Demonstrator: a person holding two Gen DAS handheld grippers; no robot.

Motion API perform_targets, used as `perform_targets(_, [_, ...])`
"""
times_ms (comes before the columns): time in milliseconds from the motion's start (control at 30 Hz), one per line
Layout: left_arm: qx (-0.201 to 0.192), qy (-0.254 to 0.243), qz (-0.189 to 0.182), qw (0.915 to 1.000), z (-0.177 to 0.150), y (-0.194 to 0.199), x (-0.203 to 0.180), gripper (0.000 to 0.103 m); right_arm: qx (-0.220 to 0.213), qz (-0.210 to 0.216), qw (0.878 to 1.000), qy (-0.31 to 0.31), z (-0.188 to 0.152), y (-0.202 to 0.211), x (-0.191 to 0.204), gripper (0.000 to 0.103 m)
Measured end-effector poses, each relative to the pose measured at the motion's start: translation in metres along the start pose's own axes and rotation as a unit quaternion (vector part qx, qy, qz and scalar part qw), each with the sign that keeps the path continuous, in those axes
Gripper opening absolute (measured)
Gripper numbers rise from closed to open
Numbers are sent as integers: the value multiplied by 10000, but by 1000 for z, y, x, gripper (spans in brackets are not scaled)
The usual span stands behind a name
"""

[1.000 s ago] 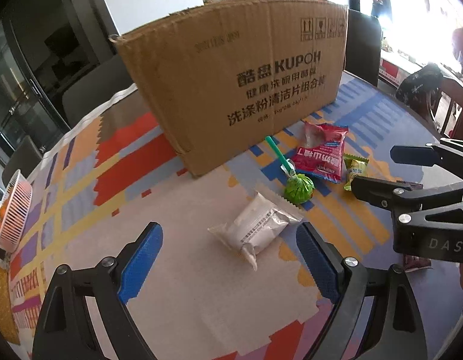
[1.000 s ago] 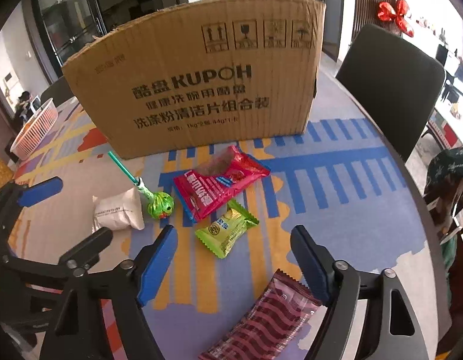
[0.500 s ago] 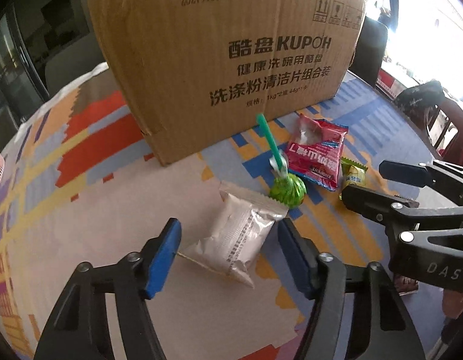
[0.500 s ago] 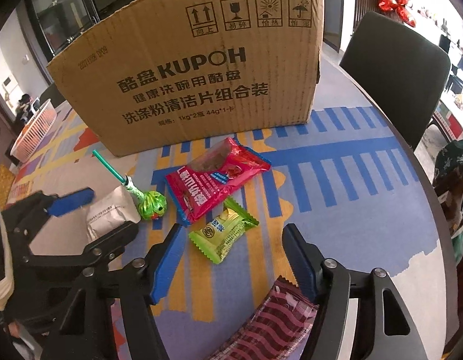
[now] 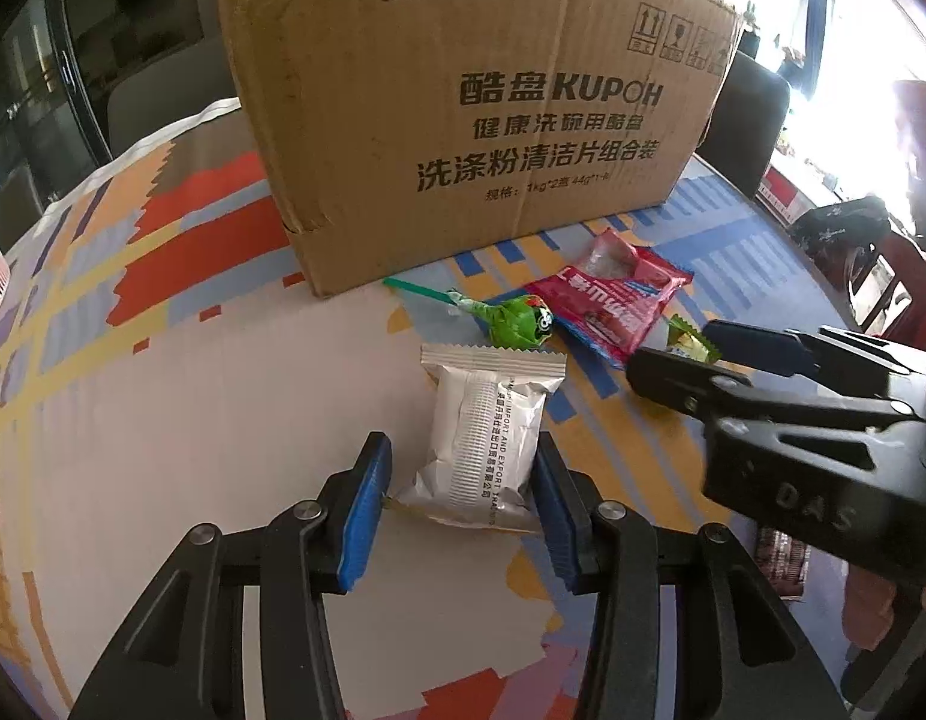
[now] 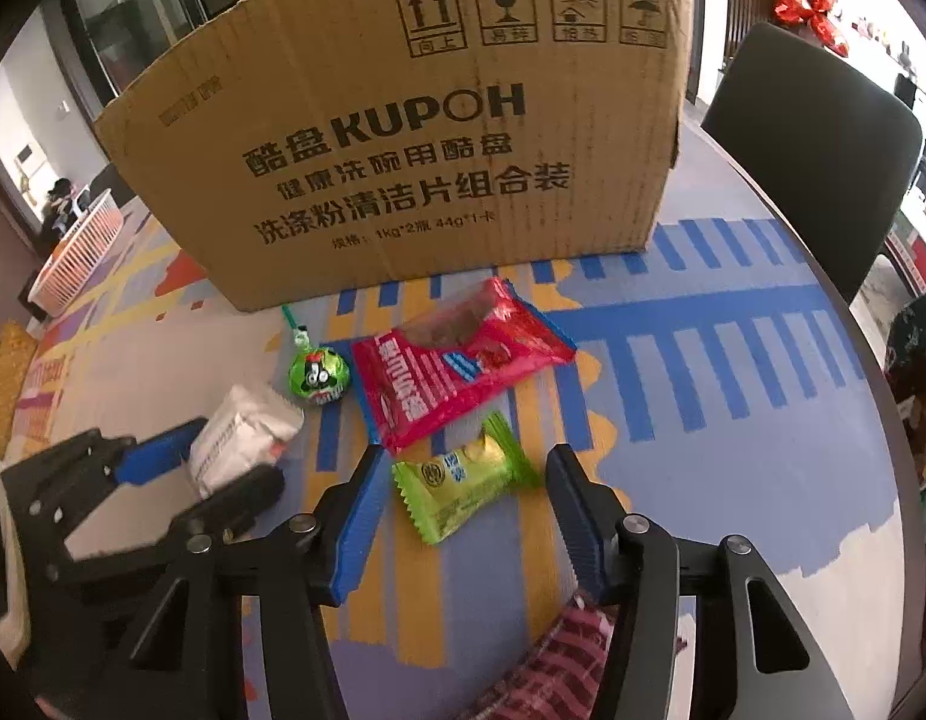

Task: Organize snacks
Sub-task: 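Grasp the white biscuit bag with the left tool while the right tool grasps the yellow-green packet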

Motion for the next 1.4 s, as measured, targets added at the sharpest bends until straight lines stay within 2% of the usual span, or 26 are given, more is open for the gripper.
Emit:
perform_targets(100, [-7, 195, -95, 9998, 0, 1, 2, 46, -12, -22, 10000, 14, 4, -2, 1, 52])
perform_targets(333, [-74, 452, -157, 9988, 0, 8, 1, 46, -46, 68, 9997, 234, -3, 0, 4, 22])
perform_targets(433, [-91, 471, -157, 9987, -2, 11, -4, 46, -34, 338, 9992, 194, -11, 4, 2, 21])
perform_targets(600, [-178, 532, -150, 9983, -4, 18, -10, 46, -170, 547, 9983, 145, -17, 17, -4, 18])
perform_targets(800, [-321, 615, -110, 9975, -3, 31, -13, 46, -327, 488, 9980, 249, -20, 37, -9, 18])
perform_targets(867, [-344, 610, -100, 9975, -3, 34, -14, 46, -344, 533, 9977, 239, -20, 42, -10, 14])
perform_targets(1000, [-387, 650, -23, 9971, -5, 39, -13, 46, -405, 519, 9972, 346, -23, 48, -11, 14])
perform_targets(1100, [-377, 676, -23, 9970, -8, 40, -12, 46, -281, 495, 9977, 362, -26, 45, -10, 17])
perform_targets(1167, [-350, 689, 17, 9970, -12, 39, -10, 46, -282, 533, 9975, 368, -27, 44, -9, 40])
perform_targets(1300, [-285, 755, 2, 9967, -20, 36, -8, 46, -214, 458, 9975, 489, -28, 33, -2, 41])
perform_targets(1400, [-228, 752, -20, 9969, -24, 32, -11, 46, 25, 440, 9953, 865, -32, 25, 3, 41])
Point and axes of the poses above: each gripper's, at about its wrist camera, not at the fingertips, and y roughly against the way its jaws point, x to its left, z to its top, the point moved 4 cm from there along -y, roughly the way its jaws point, and after that the axes turned 5 degrees about x, right-handed, at the moved point
